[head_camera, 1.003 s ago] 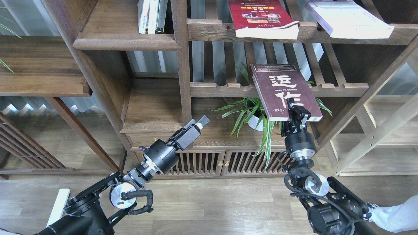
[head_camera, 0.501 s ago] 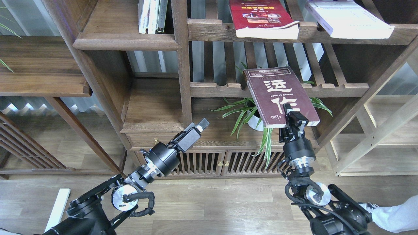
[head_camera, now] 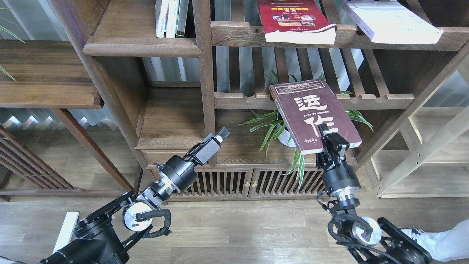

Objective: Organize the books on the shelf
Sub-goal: 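Tilt the book out from the shelf with the right gripper, then lower the book toward the left gripper and grasp its edge with left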

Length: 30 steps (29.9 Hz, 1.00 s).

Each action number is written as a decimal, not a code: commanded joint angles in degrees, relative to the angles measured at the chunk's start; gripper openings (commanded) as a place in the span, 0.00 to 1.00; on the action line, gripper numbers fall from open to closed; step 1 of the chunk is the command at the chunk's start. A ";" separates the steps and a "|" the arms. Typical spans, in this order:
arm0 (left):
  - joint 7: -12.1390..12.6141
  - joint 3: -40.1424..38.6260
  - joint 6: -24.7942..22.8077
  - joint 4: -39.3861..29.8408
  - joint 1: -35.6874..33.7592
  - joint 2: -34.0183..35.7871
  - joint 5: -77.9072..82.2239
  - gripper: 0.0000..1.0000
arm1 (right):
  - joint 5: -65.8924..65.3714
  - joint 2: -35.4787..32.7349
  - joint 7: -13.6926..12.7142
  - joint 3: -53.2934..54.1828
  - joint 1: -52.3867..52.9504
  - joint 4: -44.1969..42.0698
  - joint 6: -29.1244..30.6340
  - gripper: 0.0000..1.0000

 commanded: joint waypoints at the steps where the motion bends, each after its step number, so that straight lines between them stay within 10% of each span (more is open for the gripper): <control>1: 0.23 -0.03 0.00 0.28 -0.01 0.00 -1.42 0.99 | -0.09 -2.11 0.00 -1.14 -0.33 0.12 -0.01 0.07; 25: 2.96 3.13 0.00 -0.59 0.52 -0.88 -11.17 0.99 | -4.30 -1.94 0.26 -8.26 -0.68 6.01 -0.01 0.04; 30: 6.90 4.46 0.00 -1.30 0.61 -0.88 -17.05 0.98 | -5.27 -1.42 0.26 -9.67 -0.15 6.10 -0.01 0.04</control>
